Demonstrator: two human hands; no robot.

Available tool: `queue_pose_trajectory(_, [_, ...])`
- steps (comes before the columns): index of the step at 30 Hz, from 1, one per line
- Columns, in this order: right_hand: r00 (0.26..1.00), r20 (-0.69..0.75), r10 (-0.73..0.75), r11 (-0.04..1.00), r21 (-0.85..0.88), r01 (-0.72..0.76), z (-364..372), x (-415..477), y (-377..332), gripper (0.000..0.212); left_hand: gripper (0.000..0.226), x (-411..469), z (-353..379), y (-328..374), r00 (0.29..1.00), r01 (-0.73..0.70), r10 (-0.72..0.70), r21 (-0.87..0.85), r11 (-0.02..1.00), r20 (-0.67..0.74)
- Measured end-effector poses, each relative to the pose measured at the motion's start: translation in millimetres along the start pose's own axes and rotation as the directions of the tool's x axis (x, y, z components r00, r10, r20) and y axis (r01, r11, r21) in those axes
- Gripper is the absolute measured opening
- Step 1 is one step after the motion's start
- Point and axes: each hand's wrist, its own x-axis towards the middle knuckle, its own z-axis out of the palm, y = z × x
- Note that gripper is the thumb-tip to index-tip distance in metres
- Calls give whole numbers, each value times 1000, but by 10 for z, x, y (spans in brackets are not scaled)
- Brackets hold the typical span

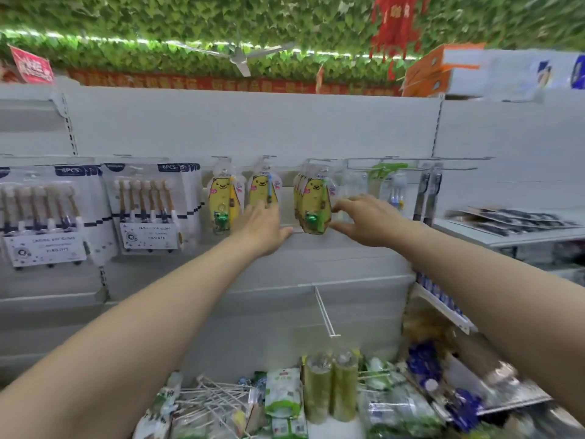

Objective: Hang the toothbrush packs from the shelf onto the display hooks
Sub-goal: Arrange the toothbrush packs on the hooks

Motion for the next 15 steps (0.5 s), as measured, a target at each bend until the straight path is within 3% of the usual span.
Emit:
queue_pose_trajectory(7, [988, -13, 152, 988, 43, -151, -152, -551, 1178, 53, 63, 249, 104, 1214, 995, -96, 97, -10, 995, 19])
queue_pose_trajectory(15, [949, -29, 315, 945, 97, -311, -230, -1047, 2875, 59, 69, 778, 643, 3002, 978, -175, 194, -196, 965, 78])
